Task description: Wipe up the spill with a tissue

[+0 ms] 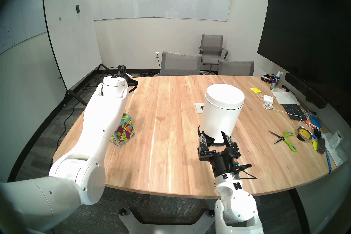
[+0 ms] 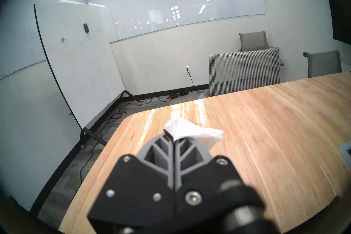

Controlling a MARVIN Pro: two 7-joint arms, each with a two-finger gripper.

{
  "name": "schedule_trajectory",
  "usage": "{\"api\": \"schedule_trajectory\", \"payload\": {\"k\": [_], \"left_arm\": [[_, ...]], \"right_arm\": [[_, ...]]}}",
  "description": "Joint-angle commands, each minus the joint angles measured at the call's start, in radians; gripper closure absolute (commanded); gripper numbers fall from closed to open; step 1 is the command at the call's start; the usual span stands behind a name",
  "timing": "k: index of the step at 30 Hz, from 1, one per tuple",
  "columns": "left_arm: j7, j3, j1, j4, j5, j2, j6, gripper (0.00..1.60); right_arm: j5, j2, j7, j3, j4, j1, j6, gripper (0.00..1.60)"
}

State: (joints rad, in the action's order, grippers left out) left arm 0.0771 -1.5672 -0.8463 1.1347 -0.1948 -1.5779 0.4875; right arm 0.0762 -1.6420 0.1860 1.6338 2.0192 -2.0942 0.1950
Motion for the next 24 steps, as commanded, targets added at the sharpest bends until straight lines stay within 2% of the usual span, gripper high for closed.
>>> {"api": "schedule_trajectory", "payload": {"k": [1, 14, 21, 24], "left_arm": [[0.002, 0.002, -0.025, 0.118, 0.002, -0.001, -0.043, 1.60], [0.011, 0.002, -0.106, 0.264, 0.002, -0.002, -0.093, 1.60], [0.014, 0.002, -0.160, 0.384, 0.002, 0.000, -0.123, 1.60], [0.014, 0.001, -0.165, 0.394, 0.003, 0.001, -0.126, 1.60]], "right_arm": [[0.000, 0.001, 0.001, 0.000, 0.021, 0.010, 0.007, 0.00], [0.000, 0.001, 0.001, 0.001, 0.023, 0.014, 0.008, 0.00], [0.000, 0.001, 0.001, 0.001, 0.025, 0.016, 0.008, 0.00], [0.000, 0.001, 0.001, 0.001, 0.025, 0.016, 0.008, 0.00]]}}
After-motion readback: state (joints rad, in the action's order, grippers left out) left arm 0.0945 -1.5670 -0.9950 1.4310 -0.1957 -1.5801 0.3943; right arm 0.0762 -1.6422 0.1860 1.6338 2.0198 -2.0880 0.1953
